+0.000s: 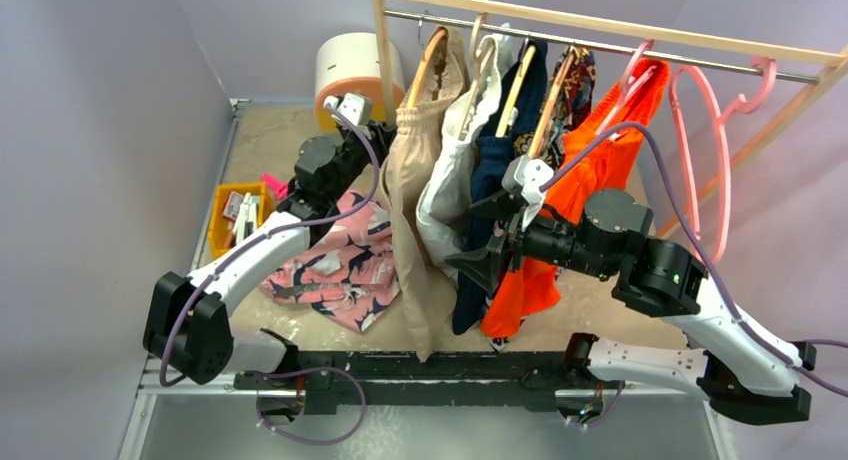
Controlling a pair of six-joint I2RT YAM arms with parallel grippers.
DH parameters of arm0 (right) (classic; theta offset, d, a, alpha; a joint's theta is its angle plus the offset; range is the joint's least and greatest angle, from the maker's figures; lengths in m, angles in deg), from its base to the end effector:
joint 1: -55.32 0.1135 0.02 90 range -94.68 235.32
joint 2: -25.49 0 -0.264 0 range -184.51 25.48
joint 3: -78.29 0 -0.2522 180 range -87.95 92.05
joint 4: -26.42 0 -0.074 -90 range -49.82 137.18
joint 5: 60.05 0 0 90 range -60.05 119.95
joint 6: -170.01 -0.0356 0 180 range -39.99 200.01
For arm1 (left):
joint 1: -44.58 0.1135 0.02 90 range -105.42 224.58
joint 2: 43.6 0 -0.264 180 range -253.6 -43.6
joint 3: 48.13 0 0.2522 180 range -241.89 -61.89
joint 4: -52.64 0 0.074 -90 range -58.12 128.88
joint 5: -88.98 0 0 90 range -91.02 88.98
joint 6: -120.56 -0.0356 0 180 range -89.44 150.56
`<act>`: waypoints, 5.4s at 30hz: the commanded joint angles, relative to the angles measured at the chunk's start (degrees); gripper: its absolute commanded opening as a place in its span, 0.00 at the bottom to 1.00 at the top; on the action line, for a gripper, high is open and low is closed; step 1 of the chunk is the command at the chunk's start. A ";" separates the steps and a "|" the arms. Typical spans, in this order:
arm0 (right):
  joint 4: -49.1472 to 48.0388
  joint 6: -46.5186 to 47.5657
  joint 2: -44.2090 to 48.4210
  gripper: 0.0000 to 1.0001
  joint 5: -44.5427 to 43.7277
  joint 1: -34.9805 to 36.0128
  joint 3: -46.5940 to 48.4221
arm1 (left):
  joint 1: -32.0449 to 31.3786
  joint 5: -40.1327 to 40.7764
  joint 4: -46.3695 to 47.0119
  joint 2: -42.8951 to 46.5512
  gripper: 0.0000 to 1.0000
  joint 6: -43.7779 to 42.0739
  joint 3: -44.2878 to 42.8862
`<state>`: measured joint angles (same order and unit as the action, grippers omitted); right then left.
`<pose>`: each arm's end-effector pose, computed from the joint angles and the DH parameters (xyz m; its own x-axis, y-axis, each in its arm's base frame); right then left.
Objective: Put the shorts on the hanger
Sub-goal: Adjust the clothesline at the center of the board.
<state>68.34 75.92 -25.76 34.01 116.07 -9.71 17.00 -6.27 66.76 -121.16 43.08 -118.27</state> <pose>0.0737 0.1367 0.4818 -0.0745 0.0126 -0.9971 -0.9019 0.4258 0.0728 0.2838 -0.1519 0.3515 -0.0165 -0.2350 -0.9719 0.5511 0.8089 -0.2049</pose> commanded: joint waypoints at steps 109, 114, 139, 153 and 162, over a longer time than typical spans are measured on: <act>-57.85 -16.94 -1.88 0.99 -65.39 0.07 5.17 | 1.12 28.37 0.61 12.79 0.00 -7.88 7.79; -60.83 -13.28 -3.59 0.99 -67.29 -0.75 6.06 | 1.11 28.31 1.17 12.62 0.00 -7.51 8.05; -37.82 -44.60 -9.35 0.99 -48.56 -24.19 13.61 | 1.11 27.61 2.25 12.80 0.00 -7.28 9.47; -36.87 -53.22 -11.60 0.96 -35.99 -35.77 13.74 | 1.04 26.32 3.22 12.86 0.00 -6.24 10.94; -36.44 -58.93 -13.36 0.92 -28.36 -41.80 13.04 | 1.02 25.39 4.42 13.12 0.00 -5.58 11.97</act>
<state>32.06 20.11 -37.71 1.44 76.11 3.42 17.07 17.24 68.29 -109.27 35.89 -107.56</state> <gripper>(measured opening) 0.937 0.174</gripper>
